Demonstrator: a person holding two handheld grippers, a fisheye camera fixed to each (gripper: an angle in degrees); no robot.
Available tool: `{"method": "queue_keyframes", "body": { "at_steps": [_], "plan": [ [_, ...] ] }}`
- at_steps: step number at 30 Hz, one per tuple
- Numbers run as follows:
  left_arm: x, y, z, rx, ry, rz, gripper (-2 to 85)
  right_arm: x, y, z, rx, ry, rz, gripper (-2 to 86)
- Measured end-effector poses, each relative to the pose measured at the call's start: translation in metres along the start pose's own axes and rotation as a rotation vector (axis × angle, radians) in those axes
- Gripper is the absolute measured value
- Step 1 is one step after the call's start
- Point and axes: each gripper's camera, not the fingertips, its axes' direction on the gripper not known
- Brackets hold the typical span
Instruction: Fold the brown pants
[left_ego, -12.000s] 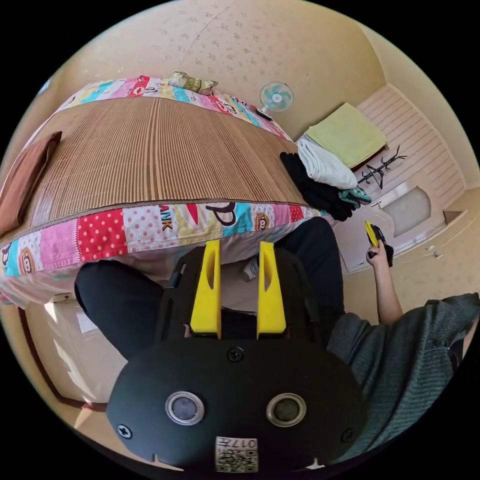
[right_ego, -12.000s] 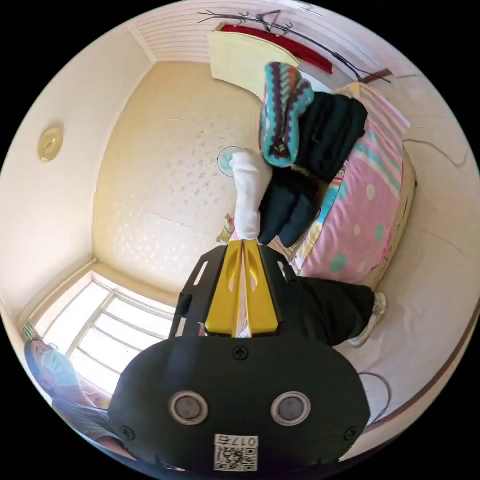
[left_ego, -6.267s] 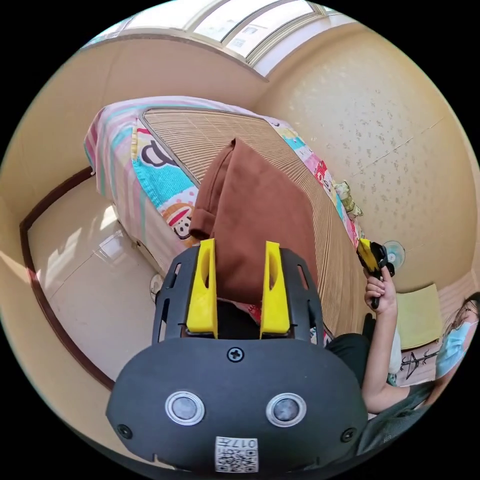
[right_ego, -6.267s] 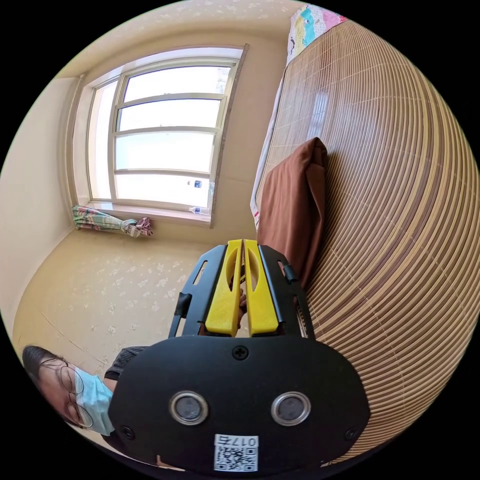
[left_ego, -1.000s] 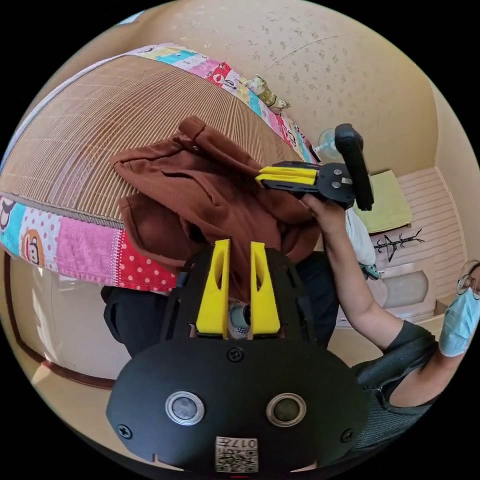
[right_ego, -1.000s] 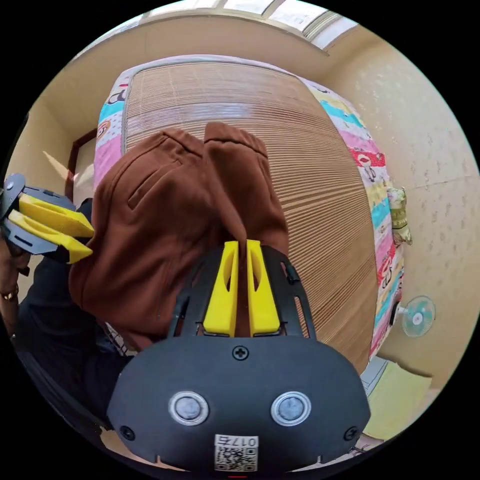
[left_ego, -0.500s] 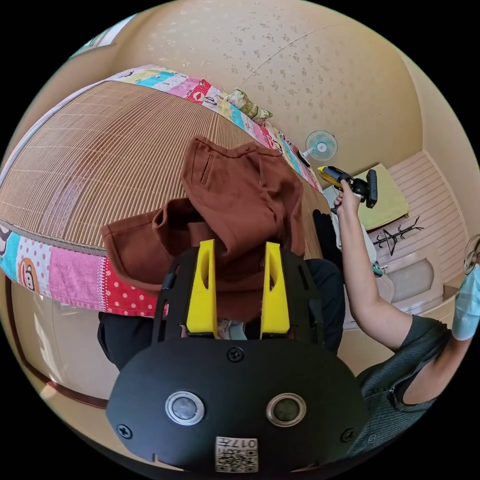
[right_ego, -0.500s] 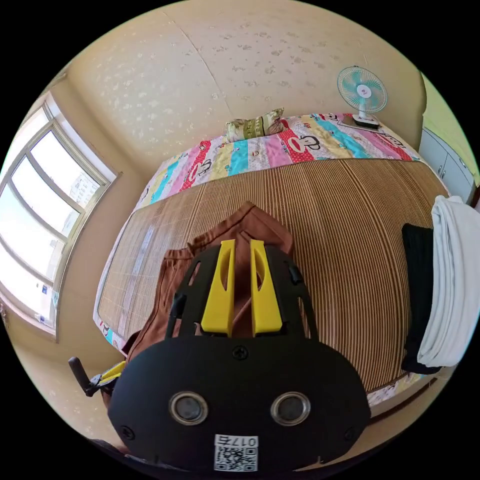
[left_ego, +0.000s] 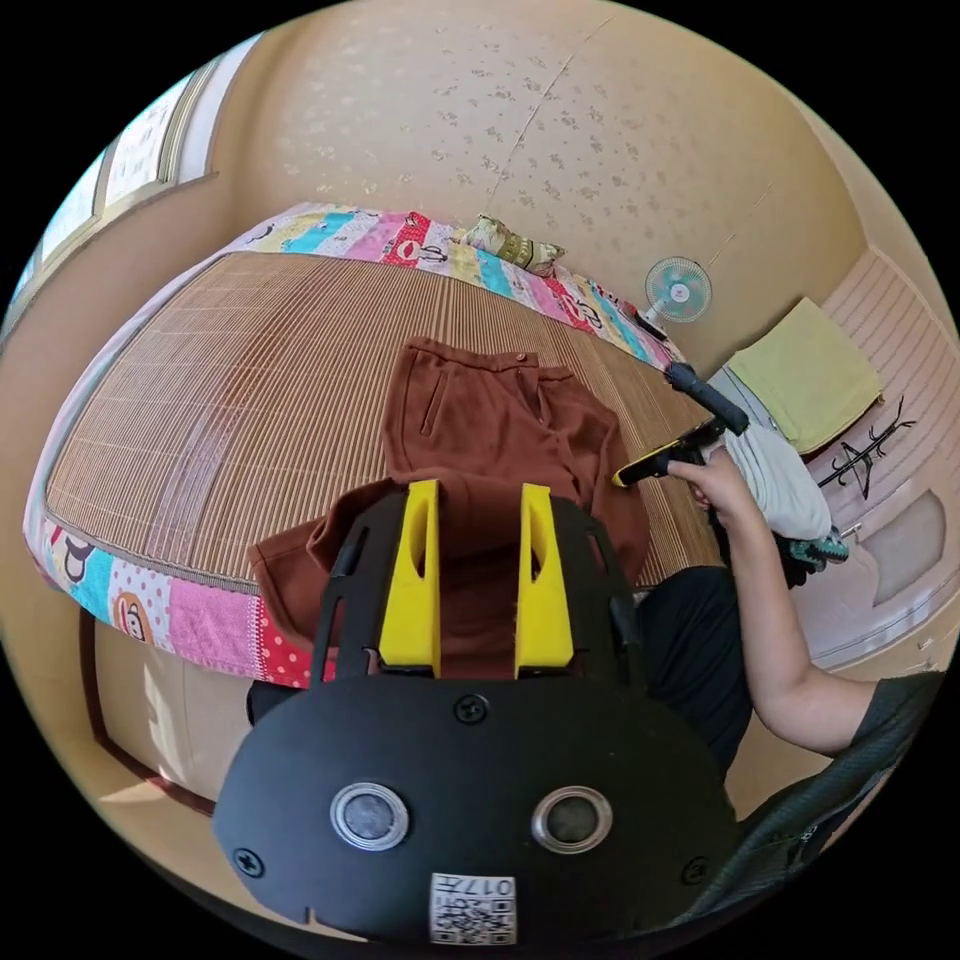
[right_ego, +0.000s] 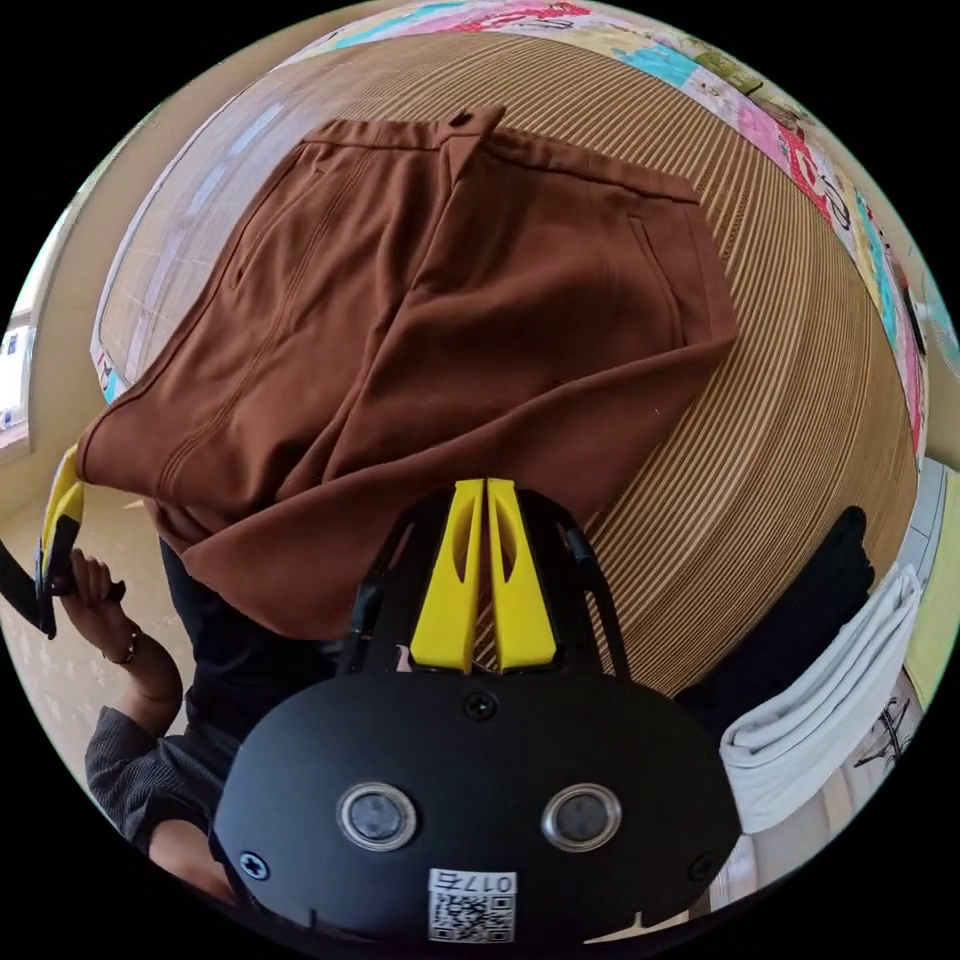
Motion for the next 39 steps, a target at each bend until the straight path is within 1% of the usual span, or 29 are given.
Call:
{"method": "queue_keyframes", "body": {
  "at_steps": [2, 3, 5, 6, 7, 8, 9, 10, 11, 13, 16, 18, 21, 27, 30, 34, 39],
  "plan": [
    [0.011, -0.015, 0.022, -0.037, -0.034, 0.018, 11.0, 0.000, -0.013, 0.017, -0.026, -0.008, 0.005, 0.6],
    [0.018, -0.028, 0.045, -0.105, -0.049, 0.043, 11.0, 0.000, -0.019, 0.017, -0.033, -0.005, 0.006, 0.5],
    [0.027, -0.044, 0.078, -0.142, -0.111, 0.070, 10.4, -0.001, -0.028, 0.013, -0.037, 0.009, 0.008, 0.5],
    [0.033, -0.053, 0.108, -0.181, -0.176, 0.085, 10.0, -0.002, -0.033, 0.011, -0.016, 0.022, 0.027, 0.5],
    [0.040, -0.063, 0.147, -0.270, -0.237, 0.117, 9.4, -0.002, -0.035, 0.009, -0.002, 0.031, 0.038, 0.5],
    [0.043, -0.066, 0.168, -0.320, -0.264, 0.137, 9.1, -0.005, -0.041, 0.005, 0.030, 0.063, 0.052, 0.6],
    [0.048, -0.069, 0.214, -0.428, -0.292, 0.174, 8.7, -0.008, -0.049, 0.004, 0.039, 0.094, 0.064, 0.6],
    [0.056, -0.070, 0.242, -0.407, -0.312, 0.208, 8.5, -0.009, -0.052, 0.004, 0.038, 0.107, 0.073, 0.6],
    [0.061, -0.072, 0.248, -0.370, -0.320, 0.211, 8.3, -0.011, -0.057, 0.001, 0.048, 0.133, 0.090, 0.6],
    [0.070, -0.084, 0.269, -0.311, -0.342, 0.169, 7.6, -0.012, -0.059, -0.003, 0.085, 0.156, 0.132, 0.6],
    [0.073, -0.106, 0.295, -0.301, -0.335, 0.138, 6.9, -0.014, -0.055, -0.014, 0.119, 0.181, 0.188, 0.6],
    [0.080, -0.123, 0.313, -0.304, -0.357, 0.154, 6.6, -0.012, -0.044, -0.029, 0.194, 0.184, 0.232, 0.7],
    [0.099, -0.149, 0.347, -0.277, -0.441, 0.204, 6.5, 0.001, -0.030, -0.041, 0.245, 0.136, 0.298, 0.6],
    [0.120, -0.205, 0.405, -0.231, -0.534, 0.196, 6.3, 0.030, 0.008, -0.056, 0.395, 0.016, 0.378, 0.6],
    [0.133, -0.229, 0.431, -0.220, -0.597, 0.195, 5.9, 0.041, 0.016, -0.051, 0.404, -0.011, 0.394, 0.5],
    [0.151, -0.246, 0.456, -0.191, -0.679, 0.219, 5.4, 0.050, 0.016, -0.036, 0.362, -0.026, 0.391, 0.5],
    [0.156, -0.237, 0.457, -0.145, -0.699, 0.230, 5.3, 0.050, 0.022, -0.022, 0.360, -0.063, 0.363, 0.5]
  ]
}}
